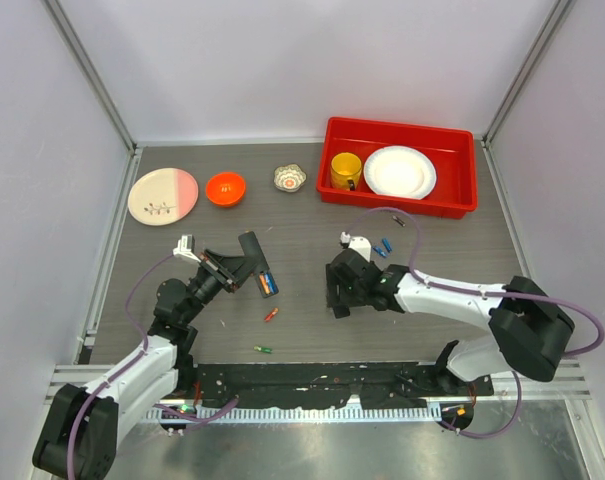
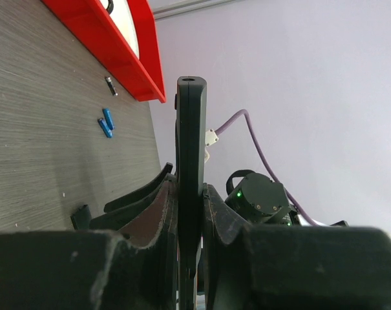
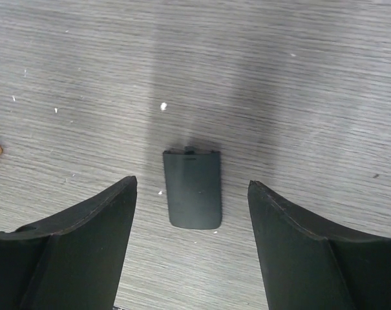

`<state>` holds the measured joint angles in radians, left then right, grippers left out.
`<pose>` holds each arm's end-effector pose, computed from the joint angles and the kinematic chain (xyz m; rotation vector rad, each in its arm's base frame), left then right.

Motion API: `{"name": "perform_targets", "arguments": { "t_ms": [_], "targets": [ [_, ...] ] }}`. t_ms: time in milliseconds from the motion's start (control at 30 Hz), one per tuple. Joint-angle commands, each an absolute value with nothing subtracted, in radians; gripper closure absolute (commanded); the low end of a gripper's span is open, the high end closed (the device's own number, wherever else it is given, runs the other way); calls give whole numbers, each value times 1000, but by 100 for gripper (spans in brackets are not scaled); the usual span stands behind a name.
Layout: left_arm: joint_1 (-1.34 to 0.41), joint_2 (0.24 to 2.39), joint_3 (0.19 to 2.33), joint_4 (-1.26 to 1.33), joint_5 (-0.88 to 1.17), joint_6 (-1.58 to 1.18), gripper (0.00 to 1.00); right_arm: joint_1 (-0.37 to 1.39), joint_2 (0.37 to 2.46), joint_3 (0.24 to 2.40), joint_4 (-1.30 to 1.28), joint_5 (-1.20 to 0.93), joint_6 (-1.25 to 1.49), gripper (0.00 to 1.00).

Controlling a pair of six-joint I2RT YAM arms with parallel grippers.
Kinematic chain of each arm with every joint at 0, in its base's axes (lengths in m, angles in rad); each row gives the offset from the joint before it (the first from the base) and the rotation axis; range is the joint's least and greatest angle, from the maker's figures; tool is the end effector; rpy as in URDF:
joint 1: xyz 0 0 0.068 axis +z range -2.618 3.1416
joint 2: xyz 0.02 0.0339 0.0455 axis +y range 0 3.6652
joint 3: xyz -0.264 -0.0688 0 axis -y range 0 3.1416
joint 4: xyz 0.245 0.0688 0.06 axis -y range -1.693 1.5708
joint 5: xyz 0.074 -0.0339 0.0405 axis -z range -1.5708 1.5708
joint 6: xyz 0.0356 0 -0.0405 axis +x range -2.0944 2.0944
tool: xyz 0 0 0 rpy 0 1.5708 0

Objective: Load the batteries into the remote control
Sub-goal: Turn over the battery cover at the center of the board, then pick up the battery cover at the center of the board.

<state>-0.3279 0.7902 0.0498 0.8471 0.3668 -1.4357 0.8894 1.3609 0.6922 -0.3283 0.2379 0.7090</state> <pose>0.1494 -0.0643 0.1915 -0.5907 1.6164 -1.6465 0.1661 0.1915 0.1757 -0.1405 2.5544 0.3276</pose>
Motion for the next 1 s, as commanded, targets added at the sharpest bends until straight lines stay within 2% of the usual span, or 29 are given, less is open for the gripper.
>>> {"name": "perform_targets", "arguments": {
  "t_ms": [0,400,733,967],
  "targets": [
    [-331,782,31,888,371,-1433,100,940,1416,756,-387,301,683,24],
    [-331,784,31,885,374,-1431,100,1011,1535,802,-451,331,698,25],
    [-331,788,31,887,374,-1430,100,1015,1571,793,-495,285,680,41],
    [-333,787,29,887,373,-1430,100,1026,1611,807,-523,262,653,48]
  ]
}}
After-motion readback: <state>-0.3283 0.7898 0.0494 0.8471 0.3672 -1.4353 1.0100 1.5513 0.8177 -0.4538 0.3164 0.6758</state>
